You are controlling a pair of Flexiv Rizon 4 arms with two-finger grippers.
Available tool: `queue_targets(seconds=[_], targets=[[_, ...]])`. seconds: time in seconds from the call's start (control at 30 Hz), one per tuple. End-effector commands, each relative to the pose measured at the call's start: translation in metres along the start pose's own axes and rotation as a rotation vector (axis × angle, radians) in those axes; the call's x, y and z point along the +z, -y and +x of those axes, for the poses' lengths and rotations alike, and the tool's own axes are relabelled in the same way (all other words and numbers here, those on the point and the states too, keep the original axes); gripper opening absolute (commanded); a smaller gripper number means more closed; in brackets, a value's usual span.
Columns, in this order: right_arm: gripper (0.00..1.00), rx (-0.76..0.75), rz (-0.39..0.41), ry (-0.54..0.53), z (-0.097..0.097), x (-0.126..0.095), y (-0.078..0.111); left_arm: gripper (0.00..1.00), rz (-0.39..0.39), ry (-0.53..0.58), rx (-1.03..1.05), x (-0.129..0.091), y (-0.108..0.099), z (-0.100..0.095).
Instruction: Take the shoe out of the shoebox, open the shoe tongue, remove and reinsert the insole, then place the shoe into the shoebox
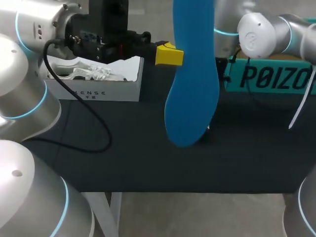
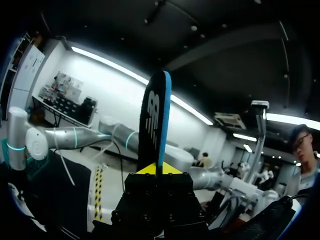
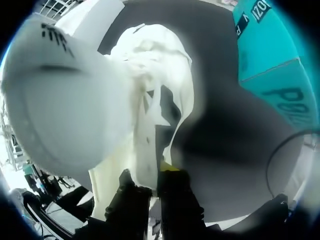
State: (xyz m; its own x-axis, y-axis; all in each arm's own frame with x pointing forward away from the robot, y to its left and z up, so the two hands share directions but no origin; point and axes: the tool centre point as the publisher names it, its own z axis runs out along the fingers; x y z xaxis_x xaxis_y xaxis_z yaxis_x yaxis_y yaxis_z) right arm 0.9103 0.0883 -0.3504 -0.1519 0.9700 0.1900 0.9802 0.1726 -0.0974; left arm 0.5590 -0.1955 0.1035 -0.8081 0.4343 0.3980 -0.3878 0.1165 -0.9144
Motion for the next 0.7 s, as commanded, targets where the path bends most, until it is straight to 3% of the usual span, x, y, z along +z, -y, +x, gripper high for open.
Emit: queue_targets(seconds=[0.03, 0.33, 0.7], targets=[[0.00, 0.305, -0.056, -0.130, -0.003, 0.006, 0.003, 0.00, 0.000, 0.000, 0.000, 0.001, 0.000, 0.000], [0.00, 0.180, 0.005, -0.099, -0.008, 0.030, 0.006, 0.00, 0.000, 0.000, 0.000, 0.001, 0.000, 0.000], [0.00, -0.101, -0.046, -0.052, -0.004, 0.013, 0.007, 0.00, 0.000, 0.000, 0.000, 0.001, 0.000, 0.000]])
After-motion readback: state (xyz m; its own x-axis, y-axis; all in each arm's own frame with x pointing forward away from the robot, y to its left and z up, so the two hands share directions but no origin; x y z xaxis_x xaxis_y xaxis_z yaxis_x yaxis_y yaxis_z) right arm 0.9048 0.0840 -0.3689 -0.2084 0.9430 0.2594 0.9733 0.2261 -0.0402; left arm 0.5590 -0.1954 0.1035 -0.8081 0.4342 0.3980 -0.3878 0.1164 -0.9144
